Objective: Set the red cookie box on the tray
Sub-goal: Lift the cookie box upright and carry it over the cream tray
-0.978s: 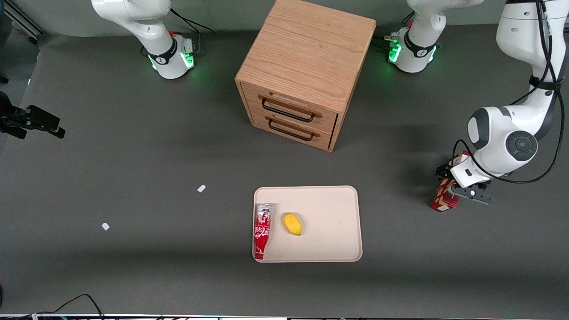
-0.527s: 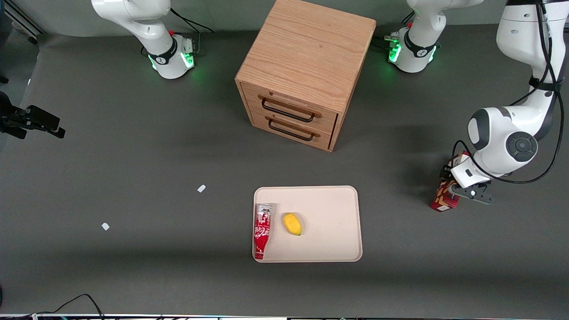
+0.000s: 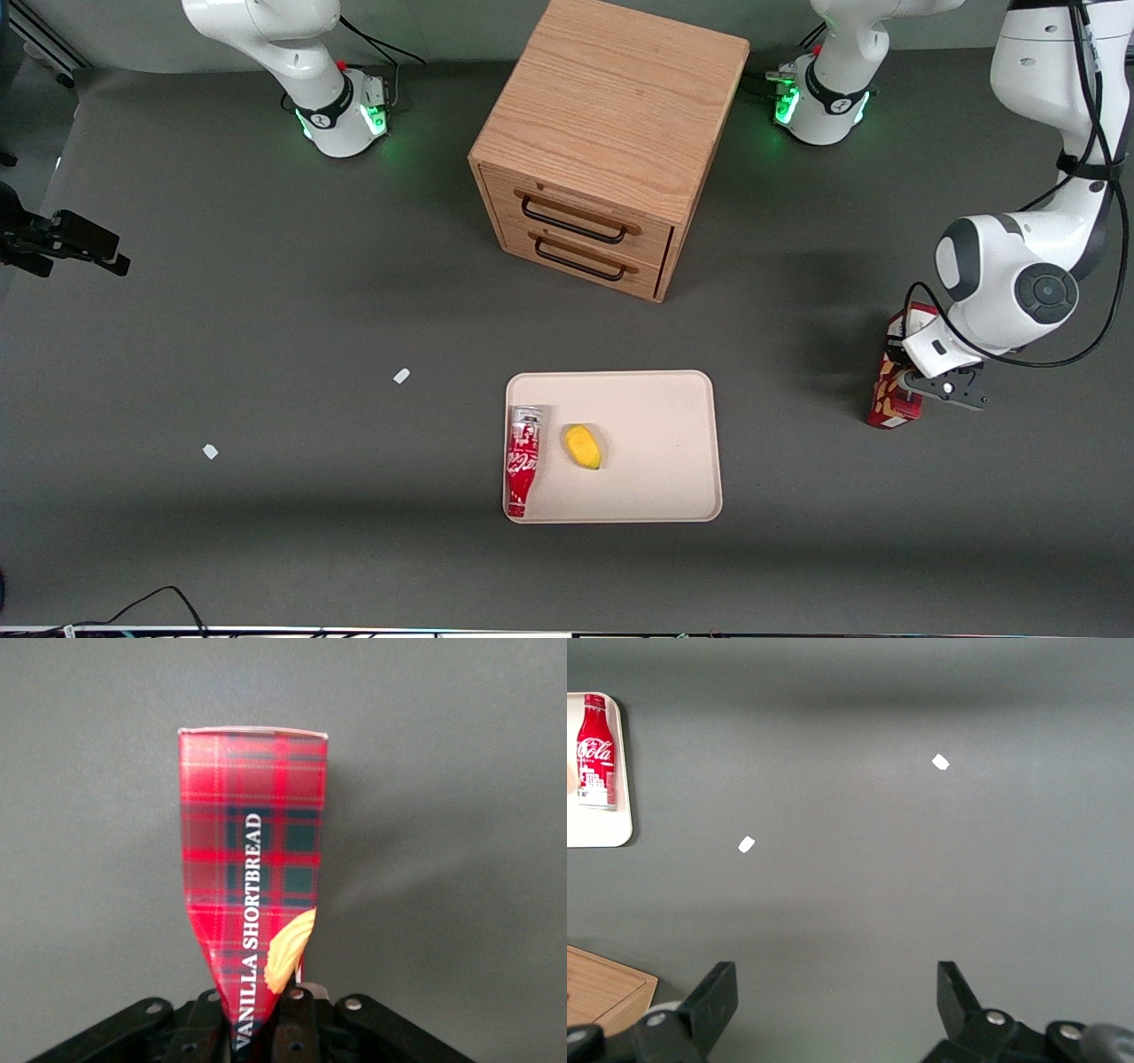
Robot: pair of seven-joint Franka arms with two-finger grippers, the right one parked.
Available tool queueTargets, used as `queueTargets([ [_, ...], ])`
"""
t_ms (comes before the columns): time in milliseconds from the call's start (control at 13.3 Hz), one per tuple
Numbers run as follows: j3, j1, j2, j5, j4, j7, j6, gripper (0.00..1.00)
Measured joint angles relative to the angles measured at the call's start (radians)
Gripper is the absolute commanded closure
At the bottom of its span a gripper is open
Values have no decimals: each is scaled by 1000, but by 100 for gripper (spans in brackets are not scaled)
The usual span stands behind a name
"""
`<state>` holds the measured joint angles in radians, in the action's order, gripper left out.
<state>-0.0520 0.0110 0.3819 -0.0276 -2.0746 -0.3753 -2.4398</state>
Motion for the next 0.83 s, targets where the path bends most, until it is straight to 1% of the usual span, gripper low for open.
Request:
queueTargets([
  [75, 0, -4, -3, 3, 38, 1, 63, 100],
  [376, 9, -20, -26, 27, 290, 70, 396, 100],
  [527, 62, -36, -26, 35, 413, 193, 527, 100],
  [677, 112, -65, -6, 37, 507, 325, 600, 100],
  [828, 144, -111, 52, 38, 612, 452, 635, 100],
])
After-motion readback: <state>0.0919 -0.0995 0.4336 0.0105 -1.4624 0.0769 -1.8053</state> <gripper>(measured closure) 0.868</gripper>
